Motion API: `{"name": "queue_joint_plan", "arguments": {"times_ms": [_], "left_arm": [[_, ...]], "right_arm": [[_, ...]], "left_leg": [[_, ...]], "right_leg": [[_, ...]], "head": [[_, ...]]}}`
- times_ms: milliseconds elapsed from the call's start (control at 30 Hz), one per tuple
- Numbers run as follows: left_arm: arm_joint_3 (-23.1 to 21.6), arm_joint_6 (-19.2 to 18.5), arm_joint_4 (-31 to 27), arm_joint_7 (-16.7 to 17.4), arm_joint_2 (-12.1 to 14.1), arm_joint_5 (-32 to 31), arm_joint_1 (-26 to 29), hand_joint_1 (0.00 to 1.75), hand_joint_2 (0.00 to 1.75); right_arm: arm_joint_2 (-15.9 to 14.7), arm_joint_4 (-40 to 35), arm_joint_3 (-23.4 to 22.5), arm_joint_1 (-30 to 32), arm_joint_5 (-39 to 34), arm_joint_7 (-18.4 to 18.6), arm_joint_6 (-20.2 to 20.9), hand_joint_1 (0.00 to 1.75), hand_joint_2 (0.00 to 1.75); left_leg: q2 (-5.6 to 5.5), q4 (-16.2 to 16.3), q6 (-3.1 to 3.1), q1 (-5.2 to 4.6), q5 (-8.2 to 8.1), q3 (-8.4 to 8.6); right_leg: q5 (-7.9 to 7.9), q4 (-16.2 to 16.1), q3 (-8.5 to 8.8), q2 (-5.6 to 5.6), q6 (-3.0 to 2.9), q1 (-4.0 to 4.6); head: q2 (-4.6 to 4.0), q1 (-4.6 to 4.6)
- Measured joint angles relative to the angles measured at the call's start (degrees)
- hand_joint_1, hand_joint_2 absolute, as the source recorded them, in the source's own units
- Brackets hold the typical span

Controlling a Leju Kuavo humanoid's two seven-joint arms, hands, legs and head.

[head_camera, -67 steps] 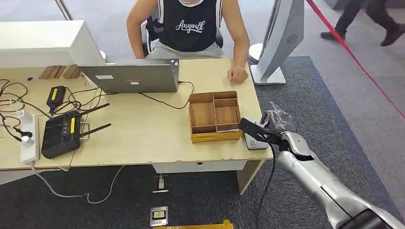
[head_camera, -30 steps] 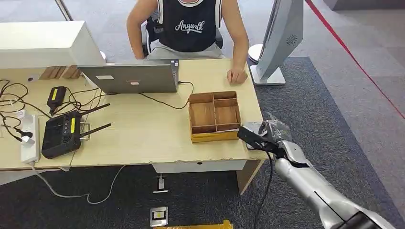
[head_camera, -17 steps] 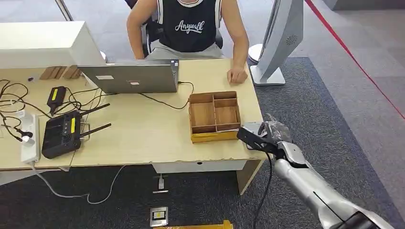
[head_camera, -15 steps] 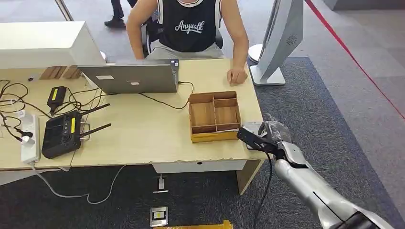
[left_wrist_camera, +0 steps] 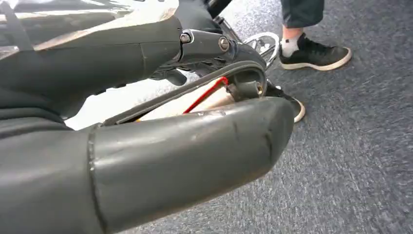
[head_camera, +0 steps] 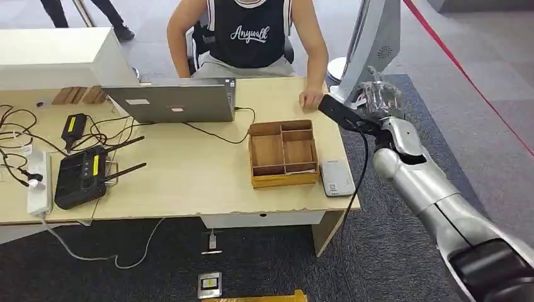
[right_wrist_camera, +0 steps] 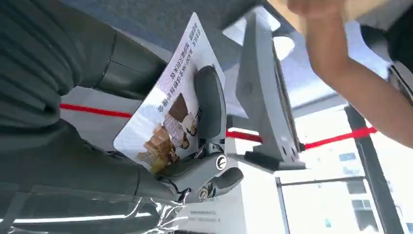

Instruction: Pass the card to the sensor for recognition and then transmit it.

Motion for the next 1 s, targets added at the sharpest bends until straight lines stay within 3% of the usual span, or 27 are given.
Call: {"name": "queue_joint_plan", "arguments": {"times_ms": [167, 300, 433, 1000], "left_arm": [[-0.15, 0.02, 0.0, -0.09, -0.33, -0.5, -0.7, 0.0, 0.0], [-1.44, 4.59, -0.09, 6.85, -6.42, -2.73, -2.95, 0.0, 0.0], [-3.3, 4.13, 0.09, 7.39, -10.27, -3.21, -4.47, 0.0, 0.0], [-7.93, 3.52, -0.04, 7.61, -12.46, -3.19, -5.12, 0.0, 0.0]], "right_arm": [[1.16, -1.18, 0.57, -5.52, 1.42, -0.29, 2.01, 1.75, 1.75], [5.05, 0.7, 2.08, -9.73, 2.84, -1.14, 1.86, 1.75, 1.75], [9.43, 4.9, 4.04, -12.49, 3.98, -2.14, 1.95, 1.75, 1.75], [20.85, 21.55, 8.42, -15.96, 4.72, -2.89, 2.8, 1.75, 1.75]], "left_leg": [[0.0, 0.0, 0.0, 0.01, 0.0, -0.07], [-0.01, 0.0, 0.09, -0.07, 0.08, -0.16], [-0.04, 0.04, 0.09, 0.01, 0.09, -0.24], [-0.02, 0.04, 0.08, 0.02, 0.1, -0.25]], "right_leg": [[0.0, 0.01, -0.03, 0.0, 0.0, 0.0], [0.07, 0.01, -0.1, -0.01, 0.1, -0.12], [0.1, -0.02, -0.09, -0.01, 0.13, -0.01], [0.1, 0.0, -0.21, 0.0, 0.12, 0.0]], "head": [[0.0, -0.02], [0.0, -0.11], [0.0, 0.18], [0.0, 0.02]]}}
